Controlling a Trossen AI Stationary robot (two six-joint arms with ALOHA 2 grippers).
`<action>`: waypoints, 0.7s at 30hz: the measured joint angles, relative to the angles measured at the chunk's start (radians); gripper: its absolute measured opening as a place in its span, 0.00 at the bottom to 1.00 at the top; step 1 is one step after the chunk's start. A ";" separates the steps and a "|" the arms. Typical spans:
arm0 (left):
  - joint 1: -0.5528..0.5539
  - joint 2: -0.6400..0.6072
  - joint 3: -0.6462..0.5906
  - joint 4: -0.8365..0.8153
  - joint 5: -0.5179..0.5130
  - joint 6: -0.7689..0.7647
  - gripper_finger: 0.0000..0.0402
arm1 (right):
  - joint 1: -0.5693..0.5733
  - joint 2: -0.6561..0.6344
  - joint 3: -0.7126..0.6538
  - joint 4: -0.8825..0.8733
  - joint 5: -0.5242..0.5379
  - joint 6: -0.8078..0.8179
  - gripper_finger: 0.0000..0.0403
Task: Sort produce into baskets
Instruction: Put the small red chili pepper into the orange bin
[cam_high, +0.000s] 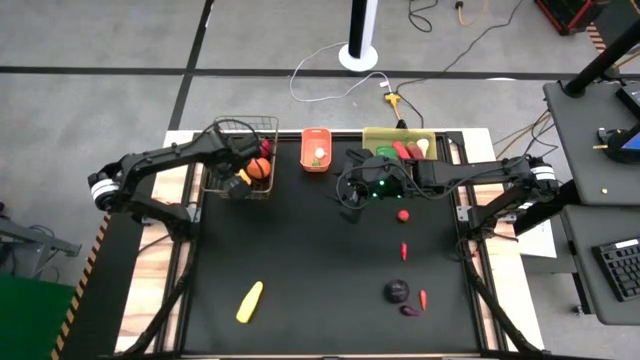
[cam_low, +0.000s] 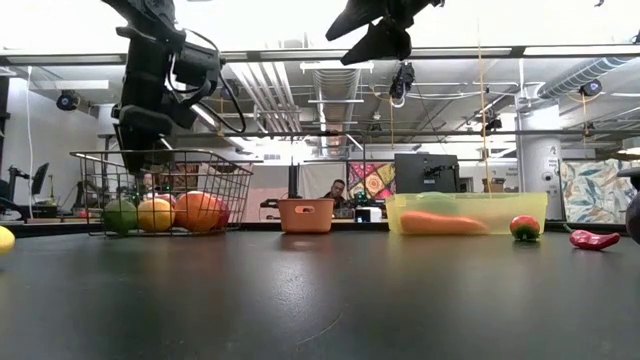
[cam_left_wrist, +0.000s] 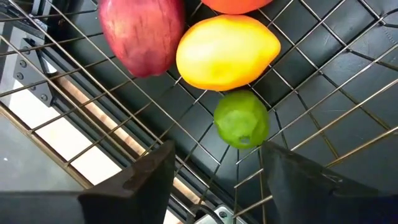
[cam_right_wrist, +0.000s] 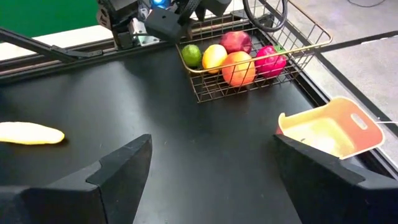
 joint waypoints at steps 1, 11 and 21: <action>0.000 -0.001 0.000 0.000 -0.001 0.000 0.55 | 0.000 0.000 0.000 0.000 0.000 0.000 0.80; -0.026 -0.050 0.000 0.001 0.000 -0.081 0.55 | 0.000 -0.002 0.001 -0.036 -0.001 0.053 0.81; -0.245 -0.261 0.000 0.155 -0.019 -0.195 0.55 | 0.003 -0.002 0.031 -0.357 -0.006 0.264 0.80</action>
